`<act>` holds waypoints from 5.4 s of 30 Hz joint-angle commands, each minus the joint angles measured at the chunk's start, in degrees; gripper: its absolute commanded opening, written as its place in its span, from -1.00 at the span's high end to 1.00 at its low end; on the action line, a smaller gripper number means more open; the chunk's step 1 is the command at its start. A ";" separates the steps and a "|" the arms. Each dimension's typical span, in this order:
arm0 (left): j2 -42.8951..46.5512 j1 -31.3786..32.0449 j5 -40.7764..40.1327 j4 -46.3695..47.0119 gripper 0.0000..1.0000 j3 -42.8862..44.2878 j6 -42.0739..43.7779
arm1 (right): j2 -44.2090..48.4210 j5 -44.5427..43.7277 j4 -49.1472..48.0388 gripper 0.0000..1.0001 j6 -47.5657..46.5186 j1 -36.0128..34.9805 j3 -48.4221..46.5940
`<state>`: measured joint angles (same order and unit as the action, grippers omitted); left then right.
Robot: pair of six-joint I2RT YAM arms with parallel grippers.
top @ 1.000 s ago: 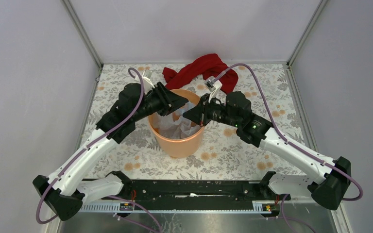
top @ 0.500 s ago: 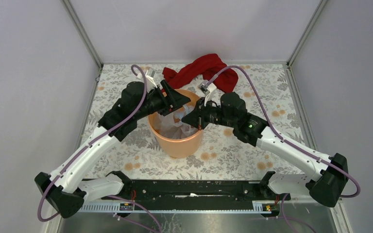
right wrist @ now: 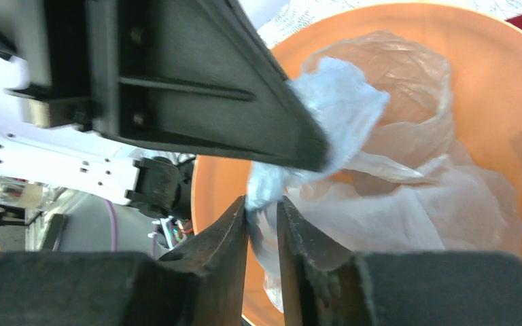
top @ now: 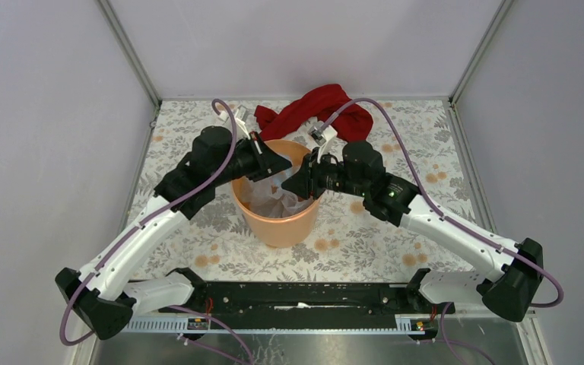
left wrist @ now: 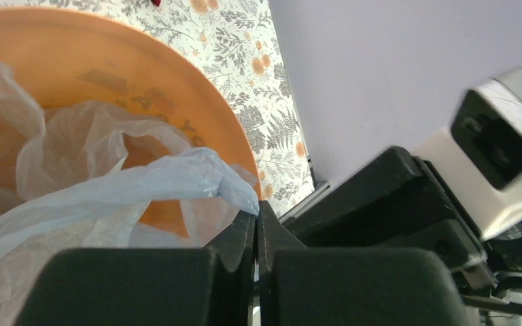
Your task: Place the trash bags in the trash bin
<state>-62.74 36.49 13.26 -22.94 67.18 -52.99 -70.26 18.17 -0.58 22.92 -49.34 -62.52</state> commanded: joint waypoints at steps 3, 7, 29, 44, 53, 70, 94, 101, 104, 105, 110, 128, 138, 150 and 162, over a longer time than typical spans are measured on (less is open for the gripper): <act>3.03 0.16 4.50 -6.98 1.00 7.03 18.37 | 2.88 -8.43 11.98 -0.12 -7.60 -0.53 -4.28; 8.30 0.16 6.52 -6.85 1.00 3.04 23.05 | 5.22 -10.98 19.33 -0.42 -11.31 -0.58 -7.99; 21.72 0.16 10.95 1.83 1.00 -9.43 24.13 | -9.52 -2.48 29.76 -0.74 -31.90 -0.89 -25.10; 24.60 0.16 8.83 0.89 1.00 -10.84 23.08 | -16.50 -4.57 23.64 -0.65 -36.53 -1.79 -22.22; 26.18 0.16 -5.70 -8.97 1.00 -10.69 19.92 | -11.78 -16.54 12.18 0.24 -27.04 -1.80 -15.56; 28.51 0.16 -31.48 -36.29 1.00 -0.69 6.61 | -0.75 -40.83 20.41 0.98 -12.83 -1.75 -19.13; 32.47 0.15 -32.99 -48.66 1.00 -4.11 -3.80 | 14.93 -50.21 31.24 0.85 -8.05 -1.78 -4.07; 32.08 0.16 -44.91 -52.63 1.00 -0.41 -4.49 | 16.29 -56.03 30.20 0.86 -9.41 -1.80 -1.77; 31.22 0.16 -51.08 -54.77 1.00 3.79 -4.84 | 15.36 -60.14 31.03 0.88 -9.66 -1.74 -1.27; 30.97 0.11 -53.14 -54.94 1.00 5.55 -4.77 | 15.25 -61.55 31.27 0.88 -9.71 -1.67 -1.10; 30.64 0.12 -52.89 -50.31 1.00 4.18 -1.21 | 15.97 -63.87 28.67 0.86 -11.05 -1.56 0.37; 35.26 0.12 -28.77 -45.11 1.00 -6.73 5.10 | 16.90 -39.58 36.49 0.00 11.06 -1.28 0.51; 35.05 0.16 -28.40 -44.39 1.00 -6.12 6.82 | 19.35 -33.57 33.05 -0.99 32.18 -1.28 1.83; 36.84 0.16 -28.47 -44.17 1.00 -7.37 6.86 | 18.15 -31.32 15.64 -0.88 41.99 -1.24 10.64; 37.67 0.16 -32.24 -48.83 1.00 -6.31 5.33 | 15.54 -40.03 15.99 -0.85 37.97 -1.28 7.81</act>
<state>-25.50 36.67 -16.03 -70.35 59.44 -47.00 -53.91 -17.65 17.26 62.37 -50.63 -51.90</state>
